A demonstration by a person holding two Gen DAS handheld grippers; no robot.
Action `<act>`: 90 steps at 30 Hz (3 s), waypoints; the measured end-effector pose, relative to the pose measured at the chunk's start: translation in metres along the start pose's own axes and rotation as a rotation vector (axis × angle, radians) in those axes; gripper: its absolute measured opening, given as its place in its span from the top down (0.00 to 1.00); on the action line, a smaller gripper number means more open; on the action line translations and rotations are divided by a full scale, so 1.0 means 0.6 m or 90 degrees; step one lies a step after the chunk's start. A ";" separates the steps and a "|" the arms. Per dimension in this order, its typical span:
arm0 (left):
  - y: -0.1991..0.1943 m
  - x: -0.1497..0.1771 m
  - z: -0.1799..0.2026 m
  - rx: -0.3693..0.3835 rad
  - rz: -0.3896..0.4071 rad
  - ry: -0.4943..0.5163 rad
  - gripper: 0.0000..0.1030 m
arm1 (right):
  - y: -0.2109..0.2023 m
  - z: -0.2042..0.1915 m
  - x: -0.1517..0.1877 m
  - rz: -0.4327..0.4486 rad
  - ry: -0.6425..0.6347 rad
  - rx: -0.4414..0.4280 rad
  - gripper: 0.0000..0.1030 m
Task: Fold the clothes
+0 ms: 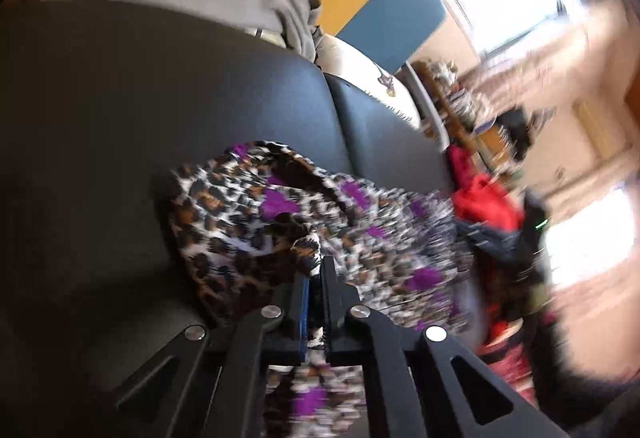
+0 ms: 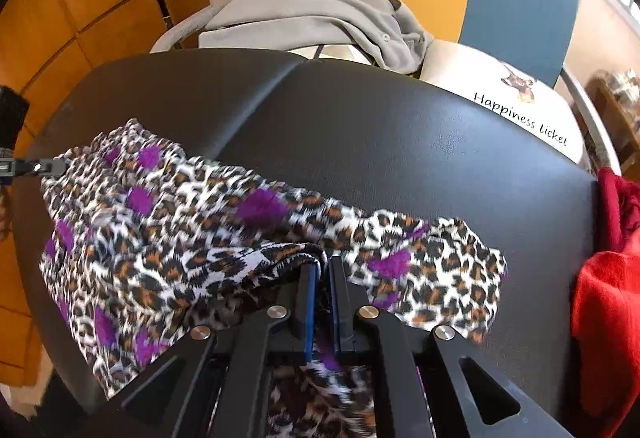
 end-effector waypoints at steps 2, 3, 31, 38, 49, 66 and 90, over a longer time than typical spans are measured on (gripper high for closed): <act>-0.009 -0.023 0.010 0.082 0.040 -0.066 0.97 | 0.008 0.017 -0.020 0.003 0.050 -0.027 0.92; -0.012 -0.035 0.006 0.112 0.060 -0.111 0.97 | 0.013 0.021 -0.027 0.003 0.070 -0.049 0.90; 0.054 0.098 0.078 0.229 -0.018 -0.119 0.45 | 0.005 0.129 0.030 0.034 0.335 -0.172 0.86; 0.100 0.124 0.089 0.206 -0.033 -0.136 0.44 | -0.023 0.112 0.032 0.065 0.280 -0.122 0.95; 0.197 0.068 0.081 0.110 0.012 -0.171 0.58 | -0.076 0.114 0.026 0.116 0.254 -0.106 0.95; 0.087 -0.061 0.076 -0.022 0.121 -0.027 0.73 | -0.005 0.178 0.053 0.075 0.320 -0.019 0.95; 0.055 -0.029 -0.025 -0.232 0.020 0.254 0.49 | -0.059 -0.129 -0.018 0.119 -0.119 -0.025 0.52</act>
Point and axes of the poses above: each gripper's, at about its wrist camera, not at the fingertips, and y roughly the way its jaws point, z to its right, x to its underside, the point moved 9 cm from there along y, roughly the way its jaws point, and after that the axes turned 7 degrees about x, right-handed, at the moved point
